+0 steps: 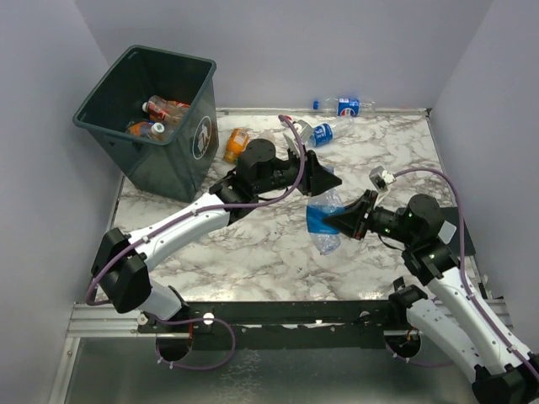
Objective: Put the plastic bottles in the bin
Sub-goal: Pick up the plastic bottle at the center of the board, then place the plastic bottle in the trash bin.
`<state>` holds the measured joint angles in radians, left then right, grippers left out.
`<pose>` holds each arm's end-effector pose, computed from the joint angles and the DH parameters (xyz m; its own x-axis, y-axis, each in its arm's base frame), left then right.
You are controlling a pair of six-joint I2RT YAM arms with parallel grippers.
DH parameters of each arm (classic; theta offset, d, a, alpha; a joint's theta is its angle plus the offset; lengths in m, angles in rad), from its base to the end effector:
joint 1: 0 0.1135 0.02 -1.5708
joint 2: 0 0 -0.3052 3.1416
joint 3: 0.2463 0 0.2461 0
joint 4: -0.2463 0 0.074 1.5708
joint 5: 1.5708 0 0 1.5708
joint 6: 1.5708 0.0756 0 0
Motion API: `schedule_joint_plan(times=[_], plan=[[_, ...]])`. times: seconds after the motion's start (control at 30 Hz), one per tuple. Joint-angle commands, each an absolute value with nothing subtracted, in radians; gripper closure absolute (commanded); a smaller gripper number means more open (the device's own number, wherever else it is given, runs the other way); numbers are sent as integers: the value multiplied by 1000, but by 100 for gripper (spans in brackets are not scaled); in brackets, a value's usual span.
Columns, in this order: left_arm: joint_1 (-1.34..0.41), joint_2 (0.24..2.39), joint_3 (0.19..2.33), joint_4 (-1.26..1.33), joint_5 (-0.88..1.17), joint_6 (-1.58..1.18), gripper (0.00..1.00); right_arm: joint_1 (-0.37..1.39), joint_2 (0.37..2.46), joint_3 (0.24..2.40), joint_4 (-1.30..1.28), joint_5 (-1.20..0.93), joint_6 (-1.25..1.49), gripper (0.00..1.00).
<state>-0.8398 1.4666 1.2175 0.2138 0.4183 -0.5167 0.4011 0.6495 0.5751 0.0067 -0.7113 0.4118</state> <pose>0.2291 -0.3014 0.4113 -0.4905 -0.1292 -0.8618 0.8155 0.2806 -0.5062 0.1192 0.1041 0.3313 -0.4155 0.1532 -0.8966 -0.7956 0.4166 0.4398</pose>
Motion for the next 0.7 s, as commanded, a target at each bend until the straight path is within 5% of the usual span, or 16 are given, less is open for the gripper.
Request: schedule_joint_plan(times=[0.0,0.03,0.13,0.47,0.67], plan=[[-853,1454,1241,200,413,-472,90,413,642,617,-10,-712,405,80],[-853,1446,1240,198,396,-464,99,412,639,624,-30,-710,405,62],[-853,1405,1230,181,297,-425,100,412,632,678,-72,-698,422,4],[-853,1229,1381,102,-159,-39,100,412,672,974,-147,-766,535,0],[-845,1222,1473,355,-712,342,100,413,572,894,-137,-543,512,0]])
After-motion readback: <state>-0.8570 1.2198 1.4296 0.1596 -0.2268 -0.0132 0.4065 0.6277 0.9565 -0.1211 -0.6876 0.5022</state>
